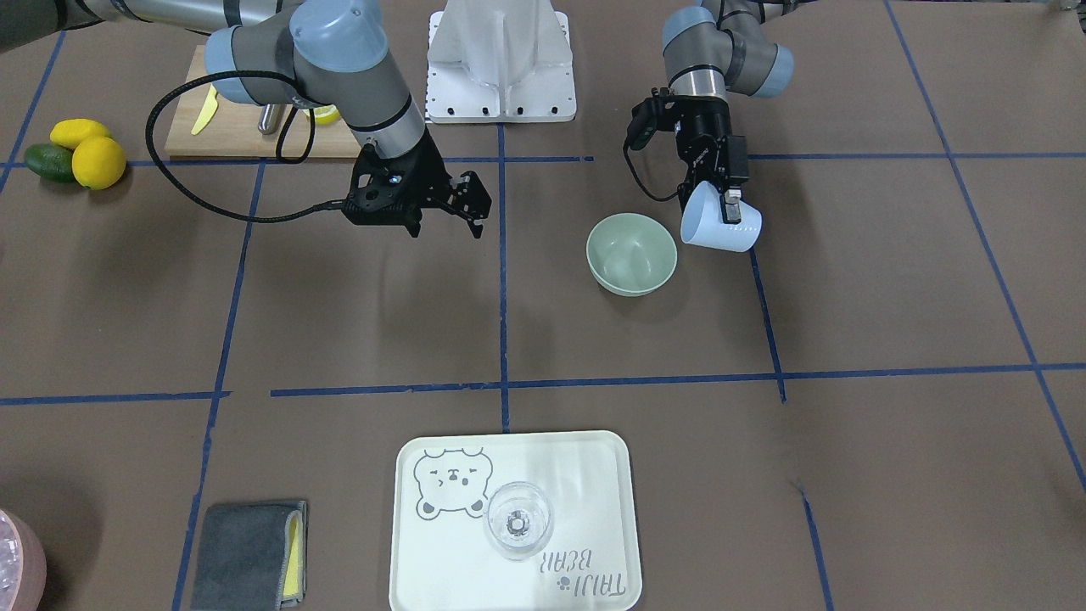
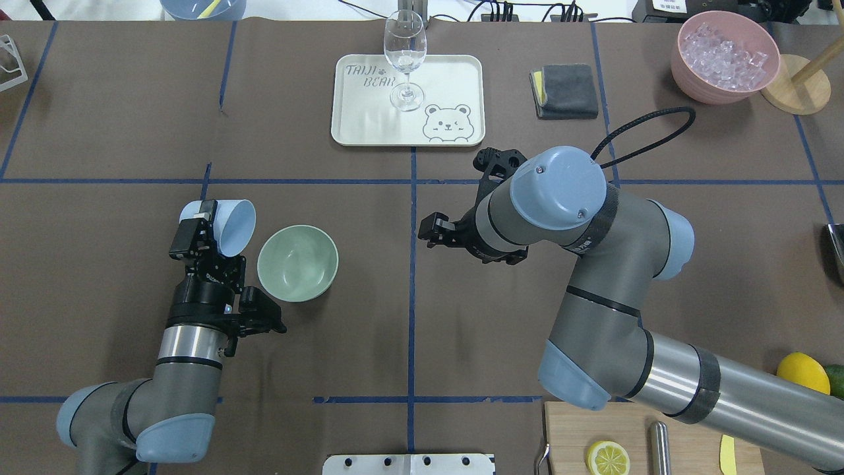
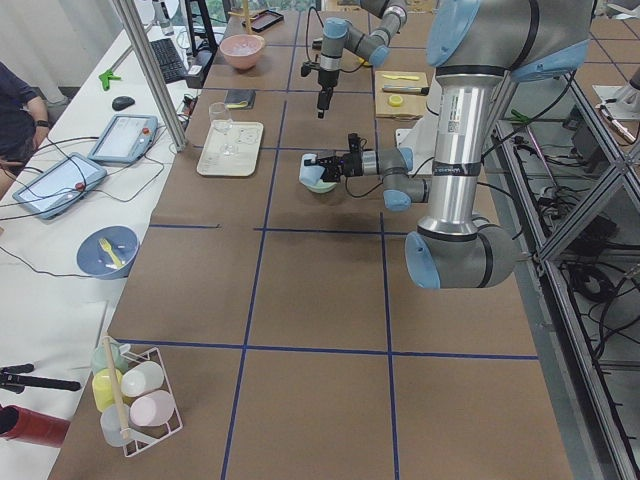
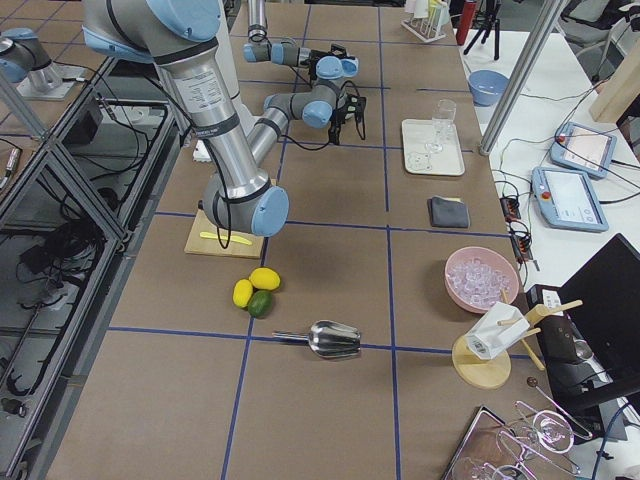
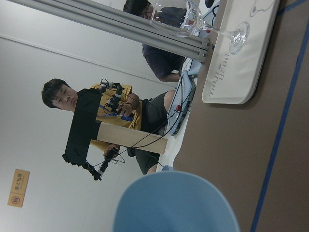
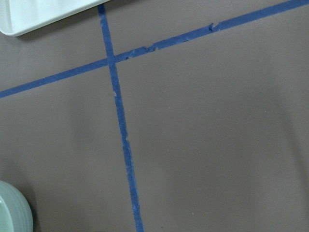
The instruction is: Pour ice into bowl
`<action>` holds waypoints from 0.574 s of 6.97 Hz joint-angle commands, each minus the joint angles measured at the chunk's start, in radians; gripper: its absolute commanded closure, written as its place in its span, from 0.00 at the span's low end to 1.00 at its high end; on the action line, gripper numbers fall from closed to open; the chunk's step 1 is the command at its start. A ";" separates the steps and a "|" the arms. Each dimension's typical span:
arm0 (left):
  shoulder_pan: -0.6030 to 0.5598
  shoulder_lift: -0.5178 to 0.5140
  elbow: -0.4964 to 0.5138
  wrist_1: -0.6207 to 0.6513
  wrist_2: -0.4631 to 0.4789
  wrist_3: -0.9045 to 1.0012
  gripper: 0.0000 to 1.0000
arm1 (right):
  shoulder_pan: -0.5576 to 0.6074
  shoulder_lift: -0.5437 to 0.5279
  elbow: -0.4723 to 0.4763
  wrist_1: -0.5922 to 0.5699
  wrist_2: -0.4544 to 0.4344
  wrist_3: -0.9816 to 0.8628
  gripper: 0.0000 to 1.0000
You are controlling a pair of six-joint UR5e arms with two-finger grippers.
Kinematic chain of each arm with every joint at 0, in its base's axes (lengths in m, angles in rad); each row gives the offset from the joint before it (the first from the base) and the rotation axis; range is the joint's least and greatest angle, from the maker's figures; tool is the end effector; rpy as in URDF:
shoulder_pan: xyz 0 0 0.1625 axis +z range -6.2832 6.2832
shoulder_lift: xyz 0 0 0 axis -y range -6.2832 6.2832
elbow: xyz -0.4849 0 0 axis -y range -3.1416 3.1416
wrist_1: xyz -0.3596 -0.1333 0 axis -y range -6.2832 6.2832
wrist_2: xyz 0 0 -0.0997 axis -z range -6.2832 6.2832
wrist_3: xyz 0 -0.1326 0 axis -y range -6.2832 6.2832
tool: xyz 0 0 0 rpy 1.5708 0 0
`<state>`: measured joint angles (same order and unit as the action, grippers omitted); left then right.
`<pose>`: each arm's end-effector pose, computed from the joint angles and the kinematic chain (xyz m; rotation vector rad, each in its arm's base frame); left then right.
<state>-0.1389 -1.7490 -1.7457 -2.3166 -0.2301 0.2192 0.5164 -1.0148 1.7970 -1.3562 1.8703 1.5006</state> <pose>0.4545 -0.3285 0.4403 1.4263 -0.4518 0.6059 -0.5375 -0.4135 0.3060 0.0235 -1.0282 0.2571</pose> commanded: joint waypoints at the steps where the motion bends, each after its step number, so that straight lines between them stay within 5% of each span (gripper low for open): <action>1: 0.012 -0.044 0.046 0.000 0.034 0.186 1.00 | -0.001 -0.001 0.009 0.000 0.001 0.001 0.00; 4: 0.012 -0.046 0.032 -0.001 0.035 0.356 1.00 | -0.001 0.001 0.009 0.000 0.001 0.001 0.00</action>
<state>-0.1277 -1.7938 -1.7096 -2.3166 -0.1964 0.5161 0.5155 -1.0146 1.8050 -1.3560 1.8714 1.5017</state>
